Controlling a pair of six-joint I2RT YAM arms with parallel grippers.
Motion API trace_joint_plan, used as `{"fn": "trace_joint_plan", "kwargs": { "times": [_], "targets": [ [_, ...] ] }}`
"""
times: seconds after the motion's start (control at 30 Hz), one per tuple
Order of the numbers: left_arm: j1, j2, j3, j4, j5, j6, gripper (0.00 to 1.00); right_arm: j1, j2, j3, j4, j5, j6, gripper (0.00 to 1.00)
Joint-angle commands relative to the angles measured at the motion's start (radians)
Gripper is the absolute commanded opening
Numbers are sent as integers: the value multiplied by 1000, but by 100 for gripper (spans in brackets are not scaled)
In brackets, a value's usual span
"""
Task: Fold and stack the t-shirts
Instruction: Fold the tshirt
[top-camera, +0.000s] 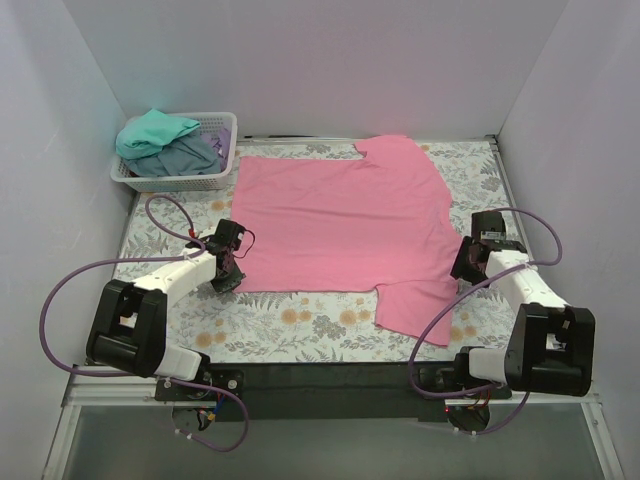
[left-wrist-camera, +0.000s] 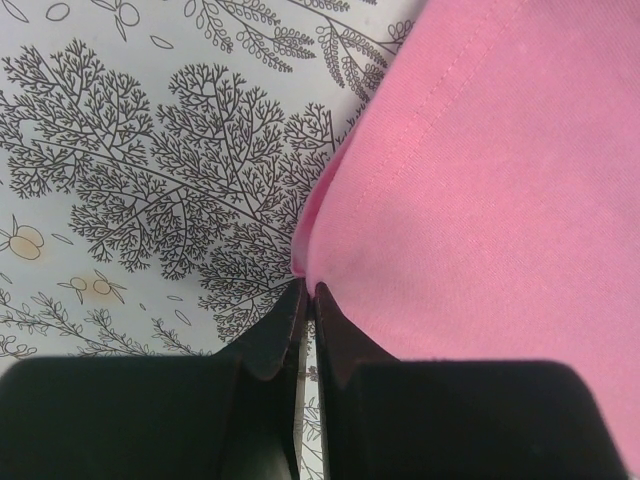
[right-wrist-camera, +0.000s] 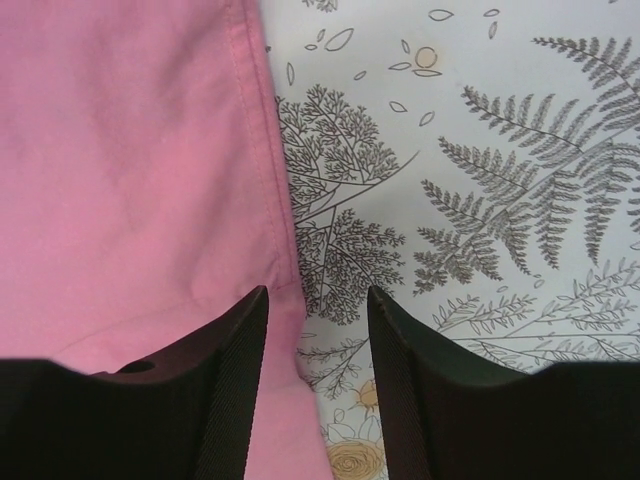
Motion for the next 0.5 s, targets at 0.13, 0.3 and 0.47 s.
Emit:
{"fn": "trace_joint_plan", "kwargs": {
  "times": [0.13, 0.3, 0.47],
  "targets": [
    [8, -11, -16, -28, -1, 9, 0, -31, 22, -14, 80, -148, 12, 49],
    [8, -11, -16, -28, 2, 14, 0, -39, 40, -36, 86, -151, 11, 44],
    [8, -10, -11, -25, 2, 14, 0, -48, 66, -67, 103, -154, 15, 43]
  ]
}}
